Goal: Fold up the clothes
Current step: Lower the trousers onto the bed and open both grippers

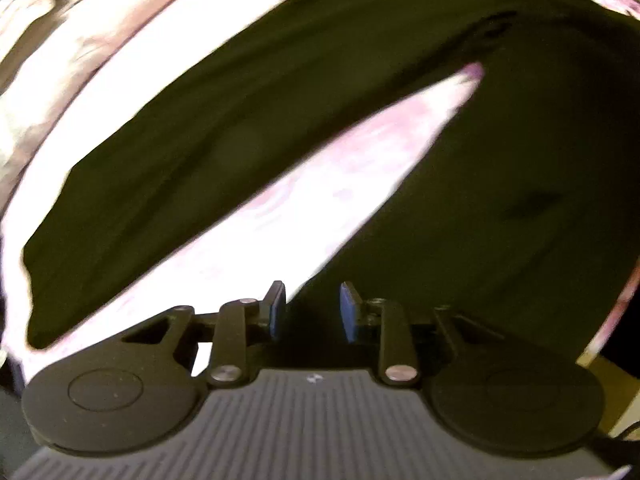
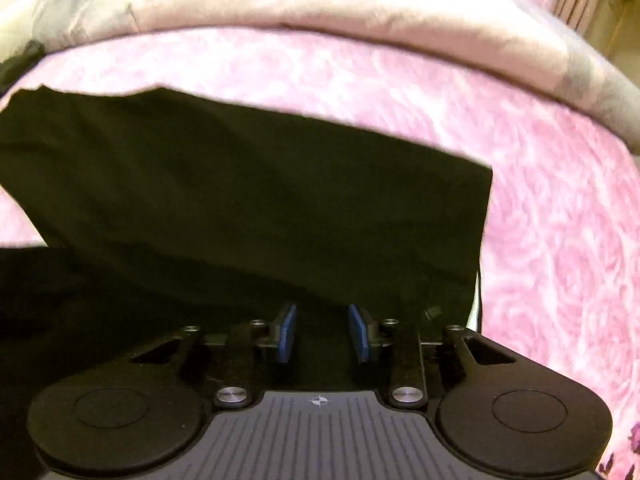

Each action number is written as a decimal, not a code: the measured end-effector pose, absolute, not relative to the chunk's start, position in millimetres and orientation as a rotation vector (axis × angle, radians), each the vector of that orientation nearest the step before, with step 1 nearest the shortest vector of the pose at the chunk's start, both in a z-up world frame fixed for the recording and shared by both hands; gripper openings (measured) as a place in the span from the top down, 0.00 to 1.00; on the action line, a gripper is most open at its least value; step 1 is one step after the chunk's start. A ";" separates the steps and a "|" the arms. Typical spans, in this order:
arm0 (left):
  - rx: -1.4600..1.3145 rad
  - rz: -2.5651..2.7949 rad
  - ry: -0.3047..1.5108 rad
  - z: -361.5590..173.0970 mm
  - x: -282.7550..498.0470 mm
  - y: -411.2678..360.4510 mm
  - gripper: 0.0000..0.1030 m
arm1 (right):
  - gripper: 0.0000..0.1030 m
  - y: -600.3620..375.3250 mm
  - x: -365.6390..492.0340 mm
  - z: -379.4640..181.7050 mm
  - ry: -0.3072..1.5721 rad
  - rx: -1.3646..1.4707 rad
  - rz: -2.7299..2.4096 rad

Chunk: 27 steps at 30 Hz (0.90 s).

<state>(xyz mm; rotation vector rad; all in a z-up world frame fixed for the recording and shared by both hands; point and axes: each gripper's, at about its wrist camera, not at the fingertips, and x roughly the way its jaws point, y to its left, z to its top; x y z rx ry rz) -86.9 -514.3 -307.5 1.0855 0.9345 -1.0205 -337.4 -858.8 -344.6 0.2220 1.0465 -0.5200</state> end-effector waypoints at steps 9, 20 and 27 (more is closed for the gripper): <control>1.211 -0.911 0.817 -293.9 8.1 -423.3 0.70 | 0.20 -737.8 -257.8 -318.8 1.037 0.209 -0.412; 1.172 -0.971 0.896 -315.9 60.9 -331.1 0.67 | 0.20 -615.5 -198.0 -349.6 1.126 0.479 -0.351; 1.160 -1.008 0.946 -340.3 78.1 -311.3 0.66 | 0.20 -605.9 -174.2 -383.7 1.109 0.647 -0.449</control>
